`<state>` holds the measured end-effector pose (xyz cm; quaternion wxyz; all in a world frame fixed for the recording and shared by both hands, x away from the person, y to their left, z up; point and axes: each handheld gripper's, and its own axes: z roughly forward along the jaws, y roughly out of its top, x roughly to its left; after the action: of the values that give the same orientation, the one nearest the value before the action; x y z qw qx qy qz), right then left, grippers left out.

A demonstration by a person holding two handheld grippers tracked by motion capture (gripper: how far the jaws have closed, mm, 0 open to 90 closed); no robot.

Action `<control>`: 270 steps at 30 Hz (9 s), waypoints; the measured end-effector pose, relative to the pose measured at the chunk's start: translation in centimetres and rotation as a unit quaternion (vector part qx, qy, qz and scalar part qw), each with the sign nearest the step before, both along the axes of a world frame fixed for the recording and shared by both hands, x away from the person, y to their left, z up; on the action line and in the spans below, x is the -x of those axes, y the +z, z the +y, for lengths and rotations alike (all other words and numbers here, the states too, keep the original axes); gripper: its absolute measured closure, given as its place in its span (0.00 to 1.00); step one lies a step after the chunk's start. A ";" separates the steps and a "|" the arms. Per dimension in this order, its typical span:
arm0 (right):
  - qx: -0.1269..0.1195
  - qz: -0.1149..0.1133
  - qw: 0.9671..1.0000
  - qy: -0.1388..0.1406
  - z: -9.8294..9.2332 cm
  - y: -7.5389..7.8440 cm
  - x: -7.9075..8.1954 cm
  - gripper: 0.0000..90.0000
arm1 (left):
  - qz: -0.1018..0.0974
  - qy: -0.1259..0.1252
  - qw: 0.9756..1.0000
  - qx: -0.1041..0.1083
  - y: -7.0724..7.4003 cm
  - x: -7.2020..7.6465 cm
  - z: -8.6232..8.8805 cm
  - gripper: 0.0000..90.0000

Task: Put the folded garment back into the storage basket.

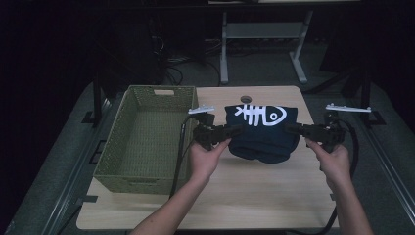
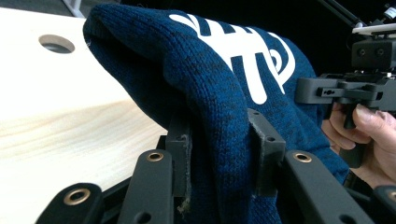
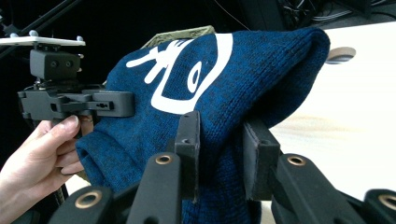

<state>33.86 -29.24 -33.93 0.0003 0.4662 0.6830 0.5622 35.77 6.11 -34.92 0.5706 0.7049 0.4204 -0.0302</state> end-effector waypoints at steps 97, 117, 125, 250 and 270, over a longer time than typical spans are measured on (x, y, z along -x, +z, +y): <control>-0.005 -0.009 0.993 0.116 26.5 2.1 -7.1 0.77 | 0.011 0.164 0.986 0.006 2.8 1.2 24.4 0.71; 0.005 0.003 0.992 0.123 31.1 0.0 -7.2 0.77 | 0.037 0.194 0.980 0.000 1.1 1.9 28.6 0.70; 0.015 0.007 0.992 0.123 32.3 -1.0 -7.2 0.77 | 0.056 0.201 0.978 -0.011 0.4 1.5 29.4 0.70; 0.011 -0.051 0.996 0.078 12.6 -0.7 -4.1 0.29 | -0.017 0.123 0.992 -0.033 3.3 1.7 17.2 0.28; 0.019 -0.049 0.998 0.047 7.9 -1.0 -3.2 0.28 | -0.033 0.078 0.996 -0.035 3.7 1.3 11.9 0.27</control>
<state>37.08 -21.35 -34.89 0.0159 0.4055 0.7142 0.5703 34.49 18.00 -31.24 0.5600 0.6899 0.4557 0.0524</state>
